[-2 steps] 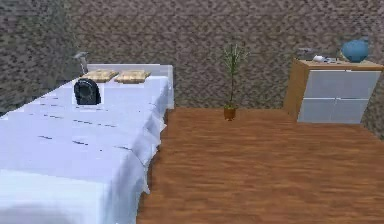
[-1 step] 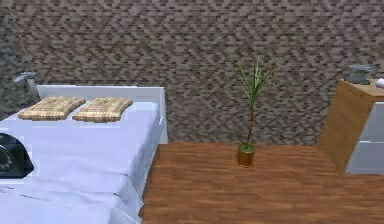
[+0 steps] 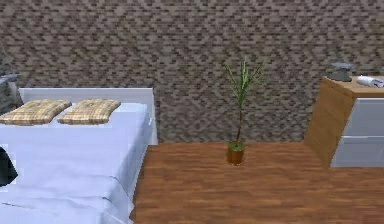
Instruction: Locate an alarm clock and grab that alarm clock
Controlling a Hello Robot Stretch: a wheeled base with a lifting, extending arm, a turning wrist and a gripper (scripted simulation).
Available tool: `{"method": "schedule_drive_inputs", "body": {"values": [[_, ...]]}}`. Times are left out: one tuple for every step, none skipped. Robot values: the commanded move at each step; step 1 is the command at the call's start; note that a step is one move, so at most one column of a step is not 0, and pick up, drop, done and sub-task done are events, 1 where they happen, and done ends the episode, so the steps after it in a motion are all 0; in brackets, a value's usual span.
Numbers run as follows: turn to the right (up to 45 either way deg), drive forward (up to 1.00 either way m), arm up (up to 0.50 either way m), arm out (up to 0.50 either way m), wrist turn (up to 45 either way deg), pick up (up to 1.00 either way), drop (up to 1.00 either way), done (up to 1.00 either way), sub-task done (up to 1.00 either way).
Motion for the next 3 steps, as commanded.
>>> {"method": "schedule_drive_inputs", "body": {"values": [[0.0, 0.75, 0.0, 0.0, 0.0, 0.0, 0.0, 0.0, 0.0], [-45.0, 0.0, 0.0, 0.0, 0.0, 0.0, 0.0, 0.0, 0.0], [-45.0, 0.0, 0.0, 0.0, 0.0, 0.0, 0.0, 0.0, 0.0]]}}
